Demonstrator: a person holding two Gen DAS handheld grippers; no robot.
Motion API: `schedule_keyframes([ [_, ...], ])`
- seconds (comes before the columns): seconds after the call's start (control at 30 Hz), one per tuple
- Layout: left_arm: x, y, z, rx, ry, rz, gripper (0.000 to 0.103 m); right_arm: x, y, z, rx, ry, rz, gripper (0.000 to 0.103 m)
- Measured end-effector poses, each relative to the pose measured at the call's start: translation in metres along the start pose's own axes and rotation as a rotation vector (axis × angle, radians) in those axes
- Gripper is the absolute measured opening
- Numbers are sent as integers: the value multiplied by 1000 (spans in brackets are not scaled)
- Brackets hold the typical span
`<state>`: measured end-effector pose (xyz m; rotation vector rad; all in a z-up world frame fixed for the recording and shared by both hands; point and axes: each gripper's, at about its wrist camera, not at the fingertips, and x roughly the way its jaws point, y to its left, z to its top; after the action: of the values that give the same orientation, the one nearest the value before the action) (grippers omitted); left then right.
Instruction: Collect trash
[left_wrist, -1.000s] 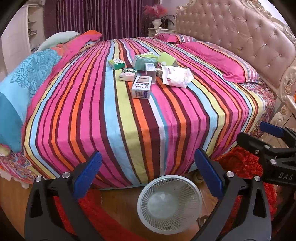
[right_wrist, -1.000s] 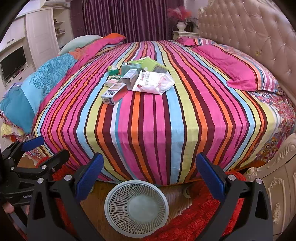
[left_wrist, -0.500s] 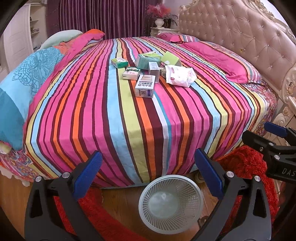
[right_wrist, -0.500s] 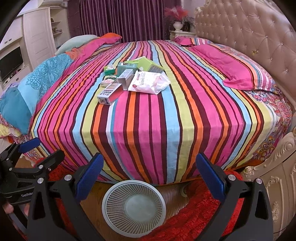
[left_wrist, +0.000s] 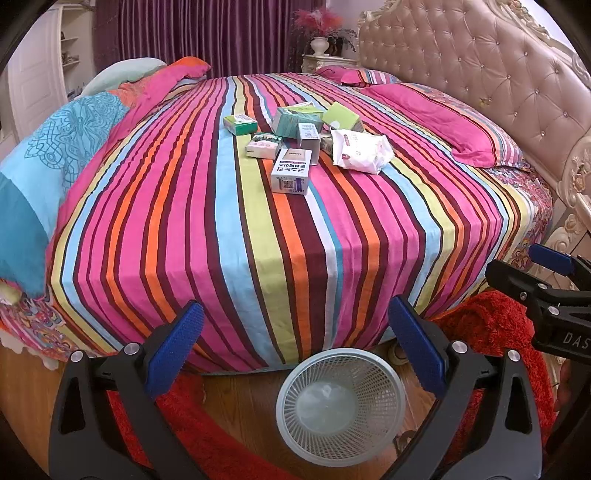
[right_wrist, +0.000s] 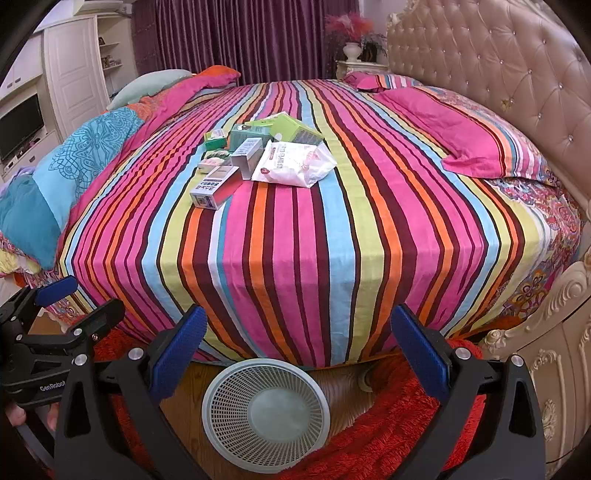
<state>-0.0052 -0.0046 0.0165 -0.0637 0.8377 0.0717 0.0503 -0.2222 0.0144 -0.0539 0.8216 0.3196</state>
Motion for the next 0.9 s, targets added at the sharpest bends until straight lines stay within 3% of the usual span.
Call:
schedule_keyframes([
  [0.9,1,0,-4,7,2,0,97,-2,0,2,-2,-7,-2,96],
])
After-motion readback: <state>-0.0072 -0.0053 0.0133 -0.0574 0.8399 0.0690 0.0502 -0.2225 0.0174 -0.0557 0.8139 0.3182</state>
